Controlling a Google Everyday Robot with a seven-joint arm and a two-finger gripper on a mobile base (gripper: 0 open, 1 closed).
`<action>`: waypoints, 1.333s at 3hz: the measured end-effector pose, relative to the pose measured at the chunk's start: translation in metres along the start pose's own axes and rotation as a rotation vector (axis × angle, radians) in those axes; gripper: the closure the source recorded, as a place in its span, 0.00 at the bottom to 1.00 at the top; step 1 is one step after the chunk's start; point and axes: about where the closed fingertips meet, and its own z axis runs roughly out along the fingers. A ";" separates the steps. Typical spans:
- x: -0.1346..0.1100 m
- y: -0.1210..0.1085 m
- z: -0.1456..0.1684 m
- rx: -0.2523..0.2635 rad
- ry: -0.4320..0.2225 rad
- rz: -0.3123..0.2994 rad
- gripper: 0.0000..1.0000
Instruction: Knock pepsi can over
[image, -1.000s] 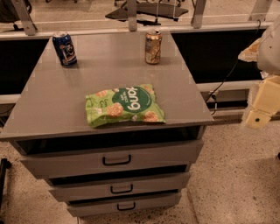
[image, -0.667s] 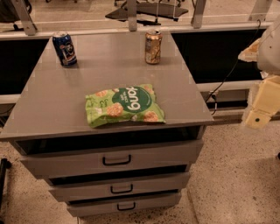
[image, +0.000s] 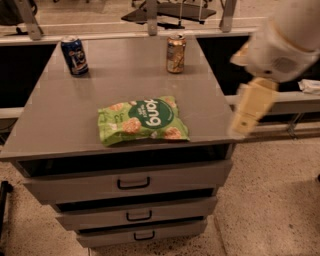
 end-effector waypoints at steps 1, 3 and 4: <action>-0.073 -0.023 0.031 -0.008 -0.091 -0.057 0.00; -0.152 -0.041 0.051 -0.011 -0.184 -0.112 0.00; -0.157 -0.043 0.055 -0.005 -0.224 -0.109 0.00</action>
Offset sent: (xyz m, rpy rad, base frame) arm 0.1255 0.2385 0.0164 0.2429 -0.0940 0.2275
